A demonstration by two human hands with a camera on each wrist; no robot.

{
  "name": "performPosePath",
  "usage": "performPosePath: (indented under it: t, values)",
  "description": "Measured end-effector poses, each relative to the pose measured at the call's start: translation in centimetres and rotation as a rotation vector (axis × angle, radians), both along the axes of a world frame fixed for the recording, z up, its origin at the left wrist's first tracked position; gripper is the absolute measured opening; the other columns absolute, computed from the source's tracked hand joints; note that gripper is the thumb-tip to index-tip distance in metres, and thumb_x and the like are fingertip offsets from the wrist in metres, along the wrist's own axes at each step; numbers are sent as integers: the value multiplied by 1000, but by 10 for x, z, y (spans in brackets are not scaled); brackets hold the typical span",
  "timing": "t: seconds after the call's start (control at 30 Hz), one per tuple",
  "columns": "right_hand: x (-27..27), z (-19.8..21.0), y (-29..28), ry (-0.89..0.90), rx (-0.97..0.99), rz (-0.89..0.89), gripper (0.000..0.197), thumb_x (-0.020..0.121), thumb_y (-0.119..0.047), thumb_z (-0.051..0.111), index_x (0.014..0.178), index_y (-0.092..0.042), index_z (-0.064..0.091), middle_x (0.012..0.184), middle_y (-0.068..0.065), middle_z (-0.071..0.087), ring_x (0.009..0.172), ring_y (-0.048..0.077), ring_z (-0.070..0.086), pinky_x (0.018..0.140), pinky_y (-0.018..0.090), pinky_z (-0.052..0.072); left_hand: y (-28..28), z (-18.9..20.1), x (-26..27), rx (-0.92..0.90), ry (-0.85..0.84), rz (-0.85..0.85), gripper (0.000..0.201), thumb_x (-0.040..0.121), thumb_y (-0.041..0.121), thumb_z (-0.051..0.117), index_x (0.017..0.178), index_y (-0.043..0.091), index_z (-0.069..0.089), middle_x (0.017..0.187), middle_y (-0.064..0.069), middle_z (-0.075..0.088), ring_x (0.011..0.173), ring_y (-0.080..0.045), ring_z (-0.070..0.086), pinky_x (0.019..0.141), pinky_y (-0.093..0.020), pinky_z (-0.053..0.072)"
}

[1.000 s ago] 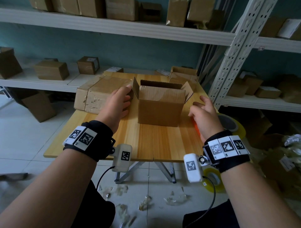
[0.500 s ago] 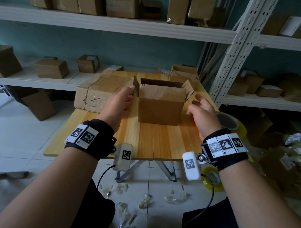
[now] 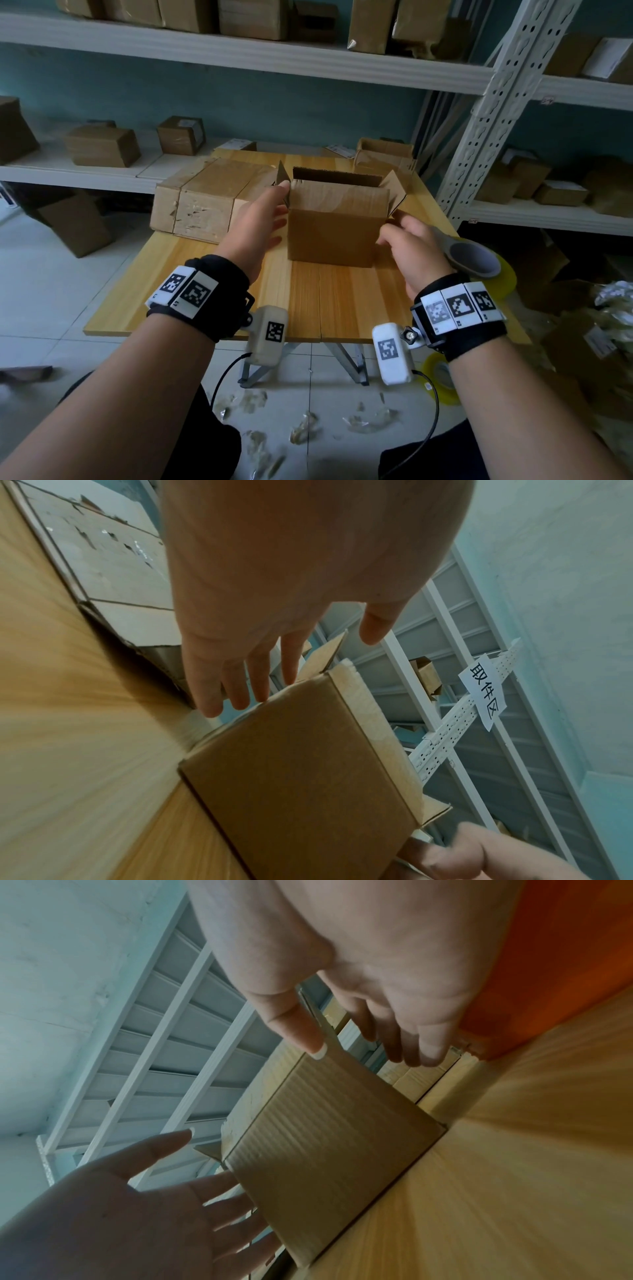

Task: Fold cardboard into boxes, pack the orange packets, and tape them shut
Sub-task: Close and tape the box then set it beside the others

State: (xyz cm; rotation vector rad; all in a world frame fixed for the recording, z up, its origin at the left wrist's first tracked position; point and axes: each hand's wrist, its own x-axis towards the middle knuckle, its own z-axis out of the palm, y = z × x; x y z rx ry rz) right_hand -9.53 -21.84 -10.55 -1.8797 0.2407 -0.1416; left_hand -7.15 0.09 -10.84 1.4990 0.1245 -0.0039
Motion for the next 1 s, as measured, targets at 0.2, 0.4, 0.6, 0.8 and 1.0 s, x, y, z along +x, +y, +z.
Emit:
performPosePath:
  t: [0.2, 0.4, 0.6, 0.8, 1.0]
  values:
    - [2, -1, 14, -28, -3, 31, 16, 78, -23, 60, 86, -11, 56, 95, 17, 63, 97, 33, 62, 92, 52, 52, -9, -1, 3, -64, -41, -15, 71, 96, 71, 49, 146, 21, 58, 137, -3, 65, 128, -22, 60, 116, -51, 45]
    - [10, 8, 22, -66, 65, -7, 16, 91, -12, 62, 84, -10, 47, 83, 6, 43, 79, 19, 44, 68, 34, 35, -16, 0, 11, -239, -104, 45, 72, 96, 73, 46, 139, 19, 67, 129, -3, 75, 125, -21, 66, 116, -49, 44]
    - [21, 29, 13, -175, 187, -85, 28, 89, -11, 64, 115, -4, 57, 100, 3, 63, 94, 19, 58, 84, 37, 47, -20, 17, 18, -451, -186, -18, 66, 106, 58, 40, 136, 4, 66, 131, -10, 74, 129, -21, 66, 119, -41, 42]
    - [33, 54, 5, -289, 221, -115, 40, 89, -28, 66, 123, -9, 59, 121, 3, 62, 107, 17, 59, 89, 39, 48, -36, 42, 38, -474, -263, -85, 69, 106, 57, 41, 136, 1, 67, 129, -11, 76, 129, -23, 66, 120, -41, 40]
    - [53, 75, 0, -382, 347, -48, 78, 59, -65, 65, 124, -23, 67, 139, 5, 64, 129, 23, 59, 109, 53, 46, -48, 57, 57, -540, -338, -94, 62, 109, 48, 42, 139, -3, 63, 131, -15, 74, 131, -26, 65, 121, -44, 43]
